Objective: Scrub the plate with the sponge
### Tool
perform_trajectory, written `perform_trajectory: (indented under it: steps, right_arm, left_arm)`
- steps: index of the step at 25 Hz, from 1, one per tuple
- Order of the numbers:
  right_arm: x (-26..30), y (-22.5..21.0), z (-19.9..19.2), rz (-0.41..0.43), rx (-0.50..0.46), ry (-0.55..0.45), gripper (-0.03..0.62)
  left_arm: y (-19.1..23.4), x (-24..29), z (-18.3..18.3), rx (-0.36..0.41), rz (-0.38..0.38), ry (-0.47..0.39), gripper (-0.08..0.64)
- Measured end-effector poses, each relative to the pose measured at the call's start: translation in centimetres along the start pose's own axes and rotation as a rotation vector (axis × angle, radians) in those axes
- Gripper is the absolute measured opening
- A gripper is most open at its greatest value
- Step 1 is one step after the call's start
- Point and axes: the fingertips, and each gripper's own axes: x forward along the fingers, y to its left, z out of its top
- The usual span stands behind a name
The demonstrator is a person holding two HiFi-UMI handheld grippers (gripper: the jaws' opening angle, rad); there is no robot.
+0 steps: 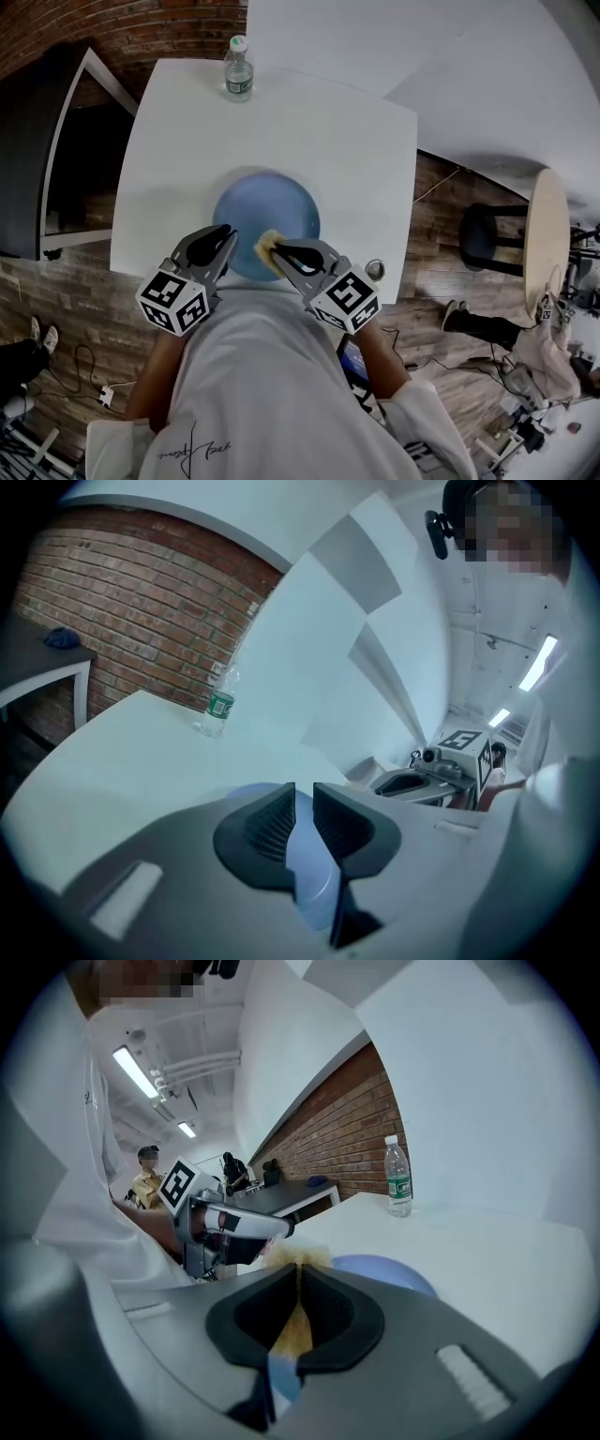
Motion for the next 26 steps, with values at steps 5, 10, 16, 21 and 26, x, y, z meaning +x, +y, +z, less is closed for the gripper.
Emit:
perform_trajectory:
  steps: [5, 10, 16, 21, 26]
  right_arm:
    - [-2.0, 0.6, 2.1, -0.011, 0.003, -0.057, 0.018]
    - [-3.9, 0.8, 4.0, -0.028, -0.008, -0.099, 0.018]
    - [-4.9, 1.2, 4.5, -0.033, -0.031, -0.097, 0.018]
    - [-5.4, 1.1, 4.4, -0.037, -0.033, -0.097, 0.018]
    - [-5.2, 1.7, 4.2, -0.016, -0.054, -0.083, 0.018]
  left_arm:
    - [-2.2, -0.8, 1.6, 0.053, -0.033, -0.038, 0.018]
    - [-3.7, -1.4, 3.6, 0.082, -0.050, -0.096, 0.018]
    - [-4.0, -1.7, 3.5, 0.083, -0.050, -0.097, 0.018]
    - [-4.3, -1.7, 3.3, 0.100, -0.040, -0.074, 0.018]
    - [-3.7, -1.8, 2.7, 0.106, -0.012, -0.071, 0.018]
